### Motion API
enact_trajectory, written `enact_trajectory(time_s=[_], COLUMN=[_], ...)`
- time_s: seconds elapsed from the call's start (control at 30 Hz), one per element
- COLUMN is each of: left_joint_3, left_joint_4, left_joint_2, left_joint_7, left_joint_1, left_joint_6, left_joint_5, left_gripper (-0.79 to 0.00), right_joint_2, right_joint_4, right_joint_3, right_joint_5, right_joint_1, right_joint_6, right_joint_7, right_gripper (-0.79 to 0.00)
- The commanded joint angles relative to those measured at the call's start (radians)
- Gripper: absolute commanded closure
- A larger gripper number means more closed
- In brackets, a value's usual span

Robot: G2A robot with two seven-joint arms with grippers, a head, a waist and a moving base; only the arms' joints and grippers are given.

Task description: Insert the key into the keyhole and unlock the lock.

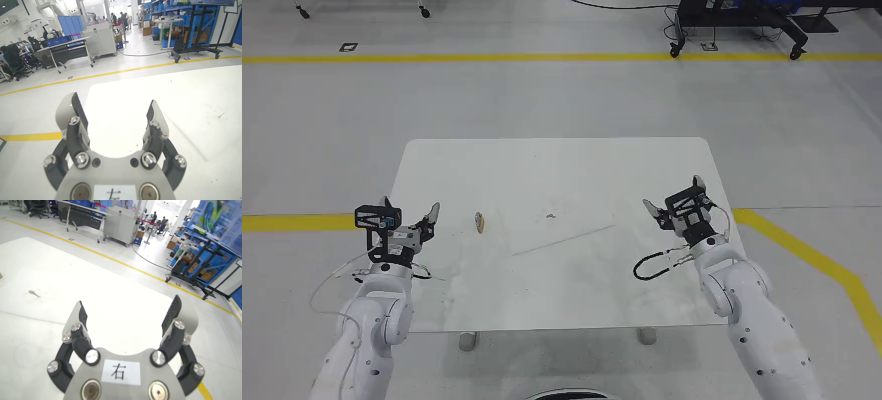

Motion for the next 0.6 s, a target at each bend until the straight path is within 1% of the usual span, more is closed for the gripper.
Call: enact_trajectory(time_s=[0.0,0.17,0.27,0.37,0.57], left_joint_3=[0.0,0.0,0.0,0.0,0.0], left_joint_4=[0.0,0.0,0.0,0.0,0.0], left_joint_2=[0.0,0.0,0.0,0.0,0.0], left_joint_7=[0.0,0.0,0.0,0.0,0.0], left_joint_1=[0.0,0.0,0.0,0.0,0.0], left_joint_6=[0.0,0.0,0.0,0.0,0.0], left_joint_5=[0.0,0.0,0.0,0.0,0.0], left_gripper=[-0.785,-0.785,-0.785,-0.785,-0.785], right_joint_2=[-0.006,-0.024,-0.037,-0.051,-0.076], right_joint_4=[0.015,0.056,0.082,0.129,0.229], right_joint_3=[-0.068,-0.218,-0.31,-0.385,-0.467], right_joint_5=[-0.044,-0.124,-0.155,-0.147,-0.085], right_joint_1=[0.035,0.122,0.171,0.226,0.328], right_joint_6=[-0.016,-0.053,-0.102,-0.167,-0.26], right_joint_7=[0.018,0.052,0.07,0.087,0.106], right_gripper=[-0.785,-0.785,-0.785,-0.785,-0.785])
